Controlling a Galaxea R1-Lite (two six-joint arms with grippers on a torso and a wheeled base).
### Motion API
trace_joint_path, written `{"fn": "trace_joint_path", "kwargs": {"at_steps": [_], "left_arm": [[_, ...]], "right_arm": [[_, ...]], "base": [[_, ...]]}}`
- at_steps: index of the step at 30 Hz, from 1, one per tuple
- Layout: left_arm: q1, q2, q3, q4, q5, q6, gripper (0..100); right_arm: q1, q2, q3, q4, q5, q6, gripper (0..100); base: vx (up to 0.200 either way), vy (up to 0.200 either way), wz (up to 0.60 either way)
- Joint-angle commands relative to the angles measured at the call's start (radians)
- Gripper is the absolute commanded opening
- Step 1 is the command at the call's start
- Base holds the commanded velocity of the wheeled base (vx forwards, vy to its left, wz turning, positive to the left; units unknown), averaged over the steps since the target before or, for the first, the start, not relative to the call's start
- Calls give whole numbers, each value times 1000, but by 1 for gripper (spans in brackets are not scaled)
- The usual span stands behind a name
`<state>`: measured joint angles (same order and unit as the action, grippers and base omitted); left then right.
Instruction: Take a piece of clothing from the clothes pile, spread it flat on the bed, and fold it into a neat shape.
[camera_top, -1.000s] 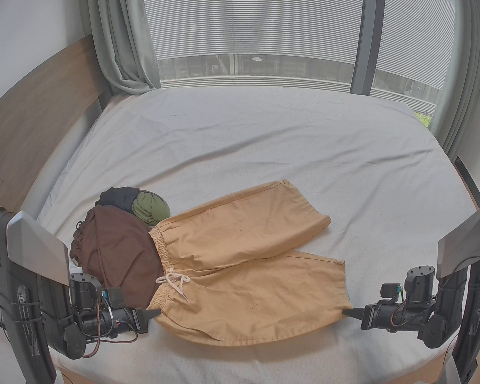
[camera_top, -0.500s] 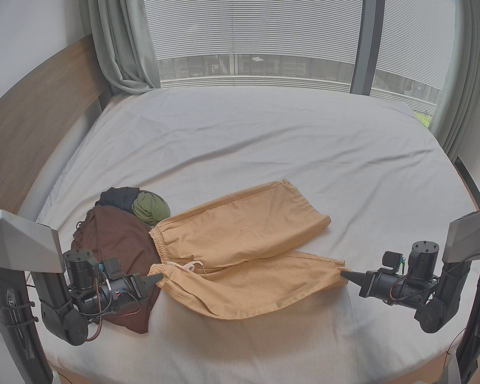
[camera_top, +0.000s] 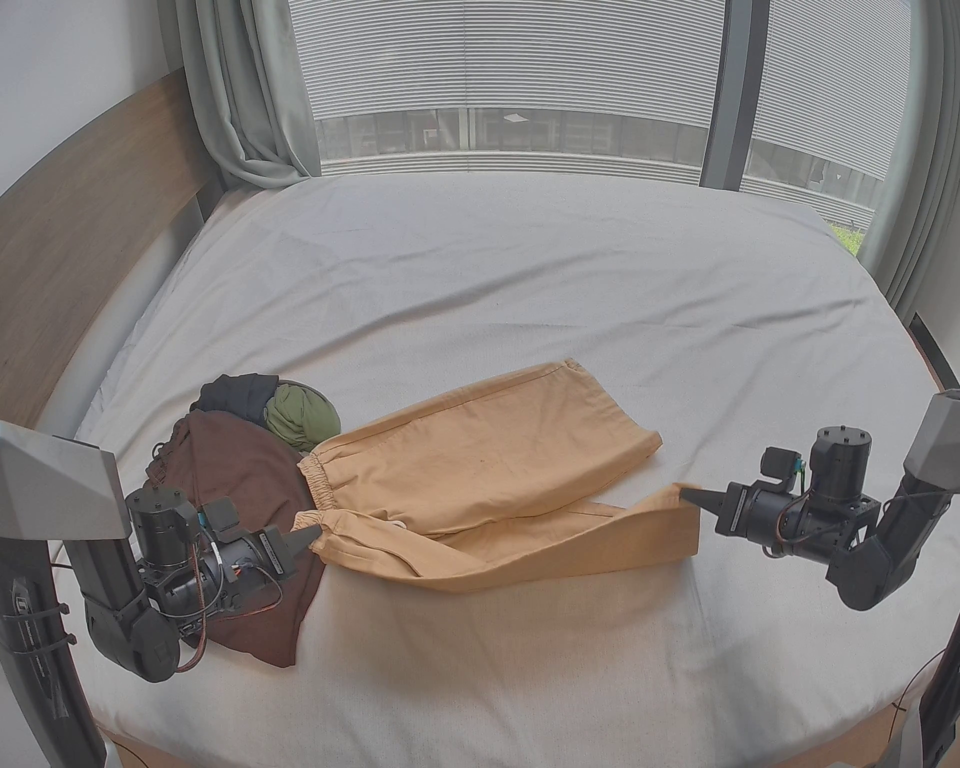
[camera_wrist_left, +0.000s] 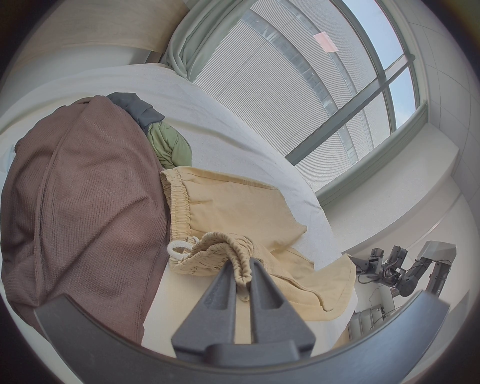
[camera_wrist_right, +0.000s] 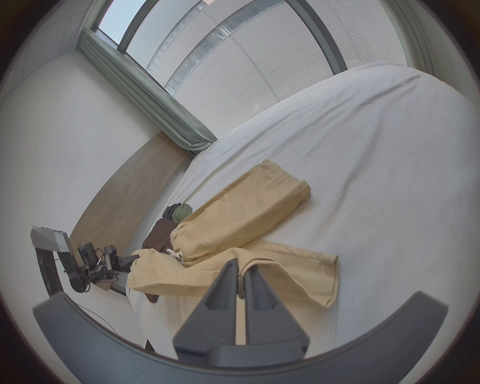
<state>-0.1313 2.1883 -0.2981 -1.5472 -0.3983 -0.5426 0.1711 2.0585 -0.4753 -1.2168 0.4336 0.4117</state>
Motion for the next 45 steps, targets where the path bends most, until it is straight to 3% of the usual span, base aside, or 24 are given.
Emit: {"fn": "trace_joint_path", "kwargs": {"at_steps": [1,15,29,45], "left_arm": [[-2,-2,-10,-1,3,-19,0],[-11,1,-32,1,39,-53,0],[-10,1,-58,1,62,-68,0],[-10,8,-98,1,99,-117,0]], "right_arm": [[-21,-51,-120,91,-1,-1,0],[-25,-44,-388,349,-1,1,0],[-19,-38,-491,427,-1,-1,0],[-1,63,-755,580,-3,-1,0]], "base": [[0,0,0],[0,0,0],[0,0,0],[0,0,0]]}}
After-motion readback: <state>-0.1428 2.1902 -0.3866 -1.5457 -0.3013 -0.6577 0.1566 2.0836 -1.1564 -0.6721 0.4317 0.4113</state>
